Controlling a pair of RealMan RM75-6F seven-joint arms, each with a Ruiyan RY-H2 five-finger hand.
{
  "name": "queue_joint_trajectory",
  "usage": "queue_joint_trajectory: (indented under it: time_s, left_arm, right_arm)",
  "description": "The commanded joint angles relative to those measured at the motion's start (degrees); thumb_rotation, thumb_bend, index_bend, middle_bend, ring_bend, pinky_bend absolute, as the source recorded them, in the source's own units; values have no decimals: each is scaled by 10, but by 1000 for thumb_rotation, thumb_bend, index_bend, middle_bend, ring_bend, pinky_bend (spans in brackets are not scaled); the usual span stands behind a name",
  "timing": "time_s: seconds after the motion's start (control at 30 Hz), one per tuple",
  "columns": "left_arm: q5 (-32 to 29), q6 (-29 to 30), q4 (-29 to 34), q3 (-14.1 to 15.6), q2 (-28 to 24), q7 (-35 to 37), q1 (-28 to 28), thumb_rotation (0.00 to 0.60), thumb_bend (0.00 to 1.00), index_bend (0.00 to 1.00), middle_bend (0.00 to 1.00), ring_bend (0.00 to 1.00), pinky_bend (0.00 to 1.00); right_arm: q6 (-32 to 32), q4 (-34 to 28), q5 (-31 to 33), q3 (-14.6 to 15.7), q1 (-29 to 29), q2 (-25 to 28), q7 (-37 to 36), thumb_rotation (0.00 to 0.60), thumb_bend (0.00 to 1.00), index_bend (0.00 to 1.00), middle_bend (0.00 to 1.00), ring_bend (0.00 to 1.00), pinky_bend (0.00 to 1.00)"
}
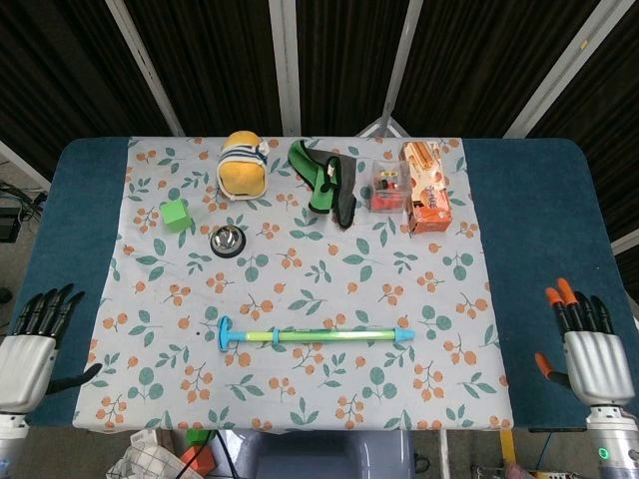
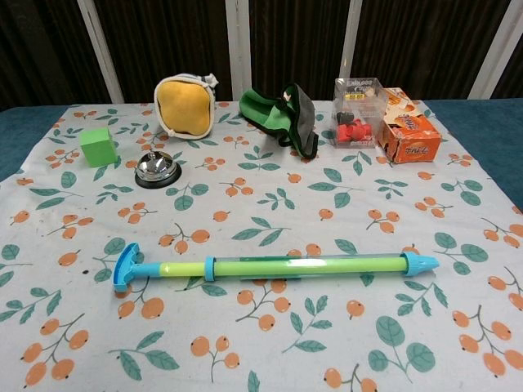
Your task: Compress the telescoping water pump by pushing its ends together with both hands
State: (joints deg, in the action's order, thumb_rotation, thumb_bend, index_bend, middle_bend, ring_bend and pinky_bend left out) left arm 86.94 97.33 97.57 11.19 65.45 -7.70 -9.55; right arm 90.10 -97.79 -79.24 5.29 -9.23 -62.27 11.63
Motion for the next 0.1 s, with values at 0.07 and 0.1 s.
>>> queue_joint_trajectory:
  time_s: [0.07,0.1]
  left_arm:
    - [2,35,-57,-12,-14,59,29,600,141,0,0,0,0]
    - [0,36,-63,-14,-15,67,32,600,141,0,0,0,0]
  right_arm:
    - [36,30,-9,-5,30,-1,-26,600,307,0,0,0,0]
    - [38,32,-9,-7,33,-1,-30,600,307,0,0,0,0]
